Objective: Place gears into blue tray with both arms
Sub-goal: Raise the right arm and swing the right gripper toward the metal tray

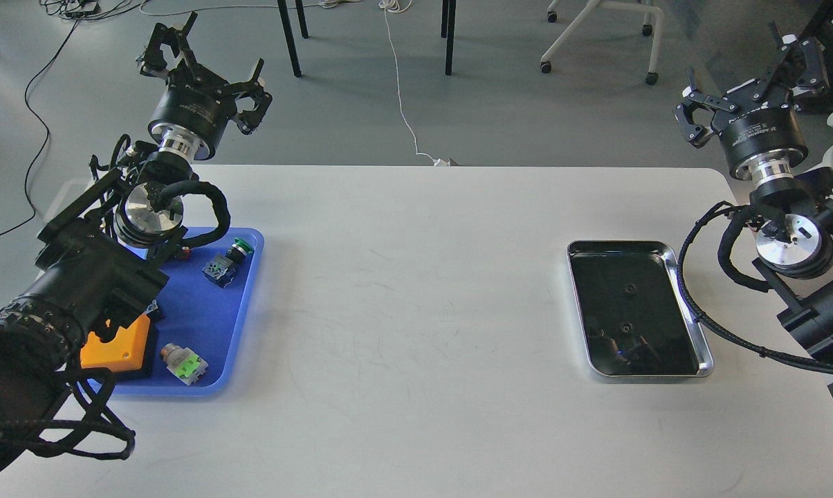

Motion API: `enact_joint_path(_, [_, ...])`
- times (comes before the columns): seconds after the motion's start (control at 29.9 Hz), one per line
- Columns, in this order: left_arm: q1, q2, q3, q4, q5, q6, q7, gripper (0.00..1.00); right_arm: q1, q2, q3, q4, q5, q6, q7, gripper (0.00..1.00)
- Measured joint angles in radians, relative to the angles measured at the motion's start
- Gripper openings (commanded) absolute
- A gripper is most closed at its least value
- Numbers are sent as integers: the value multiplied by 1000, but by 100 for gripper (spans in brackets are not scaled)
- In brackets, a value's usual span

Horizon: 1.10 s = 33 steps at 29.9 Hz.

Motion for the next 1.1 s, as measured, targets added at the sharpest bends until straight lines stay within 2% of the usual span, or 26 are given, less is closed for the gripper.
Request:
enact_joint_path(0.3, [-5, -5, 1, 0, 1, 33, 0, 98, 0, -2, -9, 3, -1, 0, 1, 99])
enact_joint_path(0.5, [-8, 6, 1, -3, -1, 38, 4, 98, 46, -49, -71, 13, -17, 3, 1, 99])
enact_joint_path(0.77, [-10, 9, 0, -7, 1, 34, 0, 98, 294, -165, -433, 59, -92, 3, 3, 99])
enact_joint_path(1.1, [-12, 32, 0, -8, 1, 37, -2, 98, 636, -182, -916, 152, -393, -10, 5, 99])
